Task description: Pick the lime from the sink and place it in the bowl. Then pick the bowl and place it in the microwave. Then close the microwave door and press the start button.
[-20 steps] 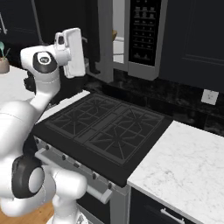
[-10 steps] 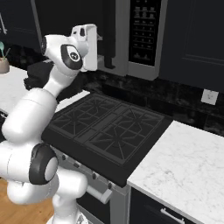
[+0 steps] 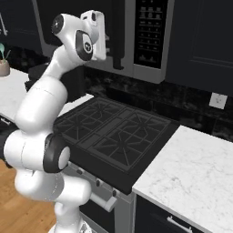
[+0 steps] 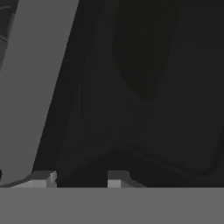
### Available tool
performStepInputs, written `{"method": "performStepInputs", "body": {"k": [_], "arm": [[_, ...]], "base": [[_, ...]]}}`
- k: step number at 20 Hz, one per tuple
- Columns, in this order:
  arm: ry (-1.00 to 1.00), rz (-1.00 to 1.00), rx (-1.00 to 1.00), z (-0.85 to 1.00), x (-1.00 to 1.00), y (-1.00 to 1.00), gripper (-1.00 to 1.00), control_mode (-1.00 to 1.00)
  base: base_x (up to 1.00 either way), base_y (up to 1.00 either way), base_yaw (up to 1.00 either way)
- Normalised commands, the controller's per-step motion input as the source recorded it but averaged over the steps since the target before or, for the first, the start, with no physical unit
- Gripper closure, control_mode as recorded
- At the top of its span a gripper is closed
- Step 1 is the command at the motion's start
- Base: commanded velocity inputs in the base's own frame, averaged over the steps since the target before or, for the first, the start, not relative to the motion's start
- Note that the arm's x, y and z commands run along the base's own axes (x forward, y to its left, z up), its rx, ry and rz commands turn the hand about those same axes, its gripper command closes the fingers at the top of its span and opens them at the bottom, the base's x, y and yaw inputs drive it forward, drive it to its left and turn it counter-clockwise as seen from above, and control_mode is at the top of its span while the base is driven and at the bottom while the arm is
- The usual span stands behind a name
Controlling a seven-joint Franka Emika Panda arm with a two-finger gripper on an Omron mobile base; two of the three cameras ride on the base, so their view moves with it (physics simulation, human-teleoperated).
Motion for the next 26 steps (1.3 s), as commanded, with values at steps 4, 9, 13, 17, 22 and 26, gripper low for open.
{"method": "performStepInputs", "body": {"k": [4, 9, 13, 17, 22, 26], "arm": [[0.03, 0.2, -0.02, -0.34, 0.24, -0.06, -1.0, -1.0], [0.0, 0.24, -0.03, -0.05, -1.0, 0.41, -1.0, -1.0], [0.0, 0.21, -0.02, 0.03, -1.0, 0.33, -1.0, -1.0], [0.0, -0.02, 0.04, 0.04, -0.91, 0.04, -1.0, -1.0], [-0.02, -0.09, 0.03, 0.0, -0.74, 0.09, -1.0, -1.0], [-0.12, -0.36, 0.22, 0.0, -0.63, 0.11, -1.0, -1.0]], "base": [[0.0, 0.0, 0.0], [0.0, 0.0, 0.0], [0.0, 0.0, 0.0], [0.0, 0.0, 0.0], [0.0, 0.0, 0.0], [0.0, 0.0, 0.0]]}}
